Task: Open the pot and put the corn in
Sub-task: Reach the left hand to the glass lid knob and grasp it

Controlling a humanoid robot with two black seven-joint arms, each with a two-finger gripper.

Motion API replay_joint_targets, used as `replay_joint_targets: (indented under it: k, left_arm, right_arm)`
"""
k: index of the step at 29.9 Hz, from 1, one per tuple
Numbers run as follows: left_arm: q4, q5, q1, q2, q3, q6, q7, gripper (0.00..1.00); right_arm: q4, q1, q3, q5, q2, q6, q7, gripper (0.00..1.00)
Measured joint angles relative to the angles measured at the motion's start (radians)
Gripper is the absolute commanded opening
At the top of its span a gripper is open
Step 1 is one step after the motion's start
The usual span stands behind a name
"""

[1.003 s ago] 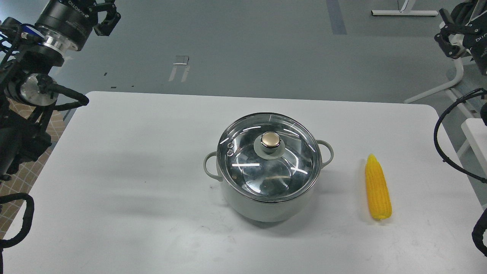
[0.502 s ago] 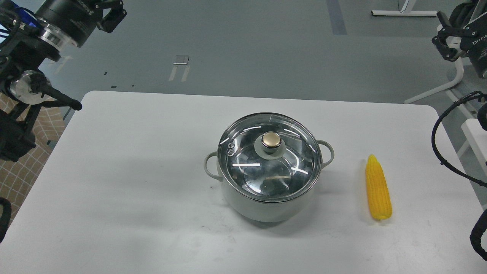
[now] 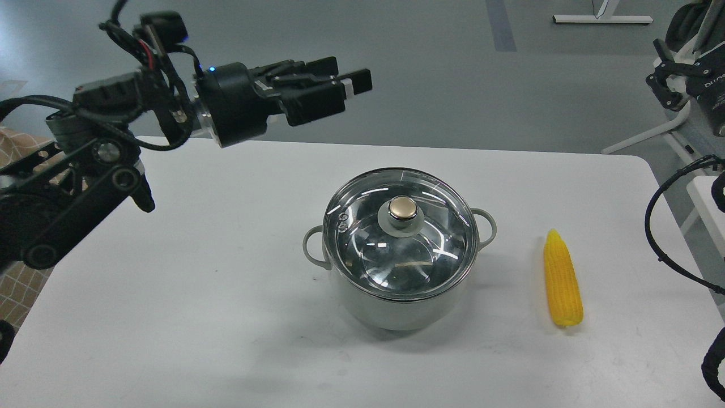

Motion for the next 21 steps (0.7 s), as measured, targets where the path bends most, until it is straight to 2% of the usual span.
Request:
replay_joint_targets:
  k: [4, 11, 21]
  left_arm:
    - [0.012, 0.151, -0.017, -0.062, 0.086, 0.022, 0.0, 0.87]
    - [0.017, 0.227, -0.016, -0.125, 0.201, 0.031, 0.001, 0.8]
    - [0.101, 0.273, -0.002, -0.159, 0.247, 0.06, 0.002, 0.78]
  right_arm:
    - [-0.001, -0.002, 0.016, 0.0, -0.016, 0.0, 0.001, 1.0]
    - [-0.003, -0.002, 0.023, 0.001, -0.035, 0.0, 0.001, 1.0]
    - [-0.003, -0.002, 0.026, 0.002, -0.038, 0.0, 0.001, 1.0]
